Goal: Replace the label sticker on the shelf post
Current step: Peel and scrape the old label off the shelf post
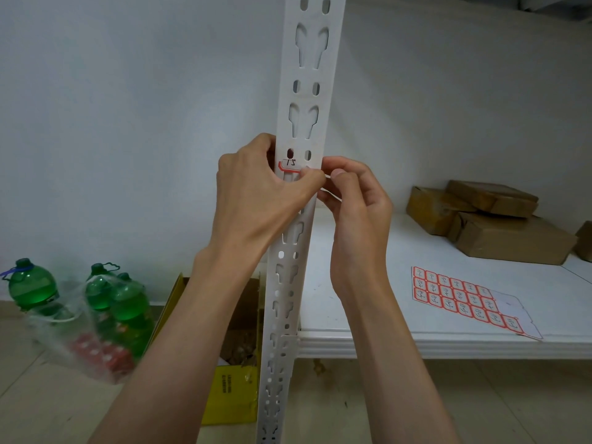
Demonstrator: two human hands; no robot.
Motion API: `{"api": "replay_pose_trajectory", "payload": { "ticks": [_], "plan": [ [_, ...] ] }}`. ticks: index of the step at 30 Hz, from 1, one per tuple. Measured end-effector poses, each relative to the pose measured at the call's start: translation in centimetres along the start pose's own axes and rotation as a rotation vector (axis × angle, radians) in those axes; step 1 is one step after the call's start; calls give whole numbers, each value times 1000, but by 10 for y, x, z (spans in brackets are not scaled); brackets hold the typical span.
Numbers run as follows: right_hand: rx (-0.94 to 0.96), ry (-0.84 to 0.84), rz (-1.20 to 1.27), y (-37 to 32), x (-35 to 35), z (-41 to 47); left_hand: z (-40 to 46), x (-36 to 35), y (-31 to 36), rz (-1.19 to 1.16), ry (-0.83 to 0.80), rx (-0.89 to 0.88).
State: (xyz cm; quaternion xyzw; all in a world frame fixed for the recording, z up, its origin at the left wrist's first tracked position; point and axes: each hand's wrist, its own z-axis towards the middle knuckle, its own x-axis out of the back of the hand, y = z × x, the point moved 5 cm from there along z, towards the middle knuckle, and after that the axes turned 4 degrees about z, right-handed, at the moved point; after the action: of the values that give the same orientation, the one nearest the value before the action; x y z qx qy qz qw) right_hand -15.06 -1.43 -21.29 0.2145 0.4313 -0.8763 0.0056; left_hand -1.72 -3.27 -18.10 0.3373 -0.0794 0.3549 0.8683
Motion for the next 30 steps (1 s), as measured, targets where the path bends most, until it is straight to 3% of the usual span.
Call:
{"api": "replay_pose_trajectory", "payload": {
  "ticks": [13,17,21,30],
  "plan": [
    [56,-6,-3,-3,-1,0,1,6,-9,-190,-156,-55],
    [-154,-62,137,4,-5,2,1,9,-9,-198,-146,-73],
    [-307,-179,220,9,-9,4,1,15,-7,-191,-97,-119],
    [-308,-191,150,11,-8,4,0,33,8,66,163,-445]
  ]
}}
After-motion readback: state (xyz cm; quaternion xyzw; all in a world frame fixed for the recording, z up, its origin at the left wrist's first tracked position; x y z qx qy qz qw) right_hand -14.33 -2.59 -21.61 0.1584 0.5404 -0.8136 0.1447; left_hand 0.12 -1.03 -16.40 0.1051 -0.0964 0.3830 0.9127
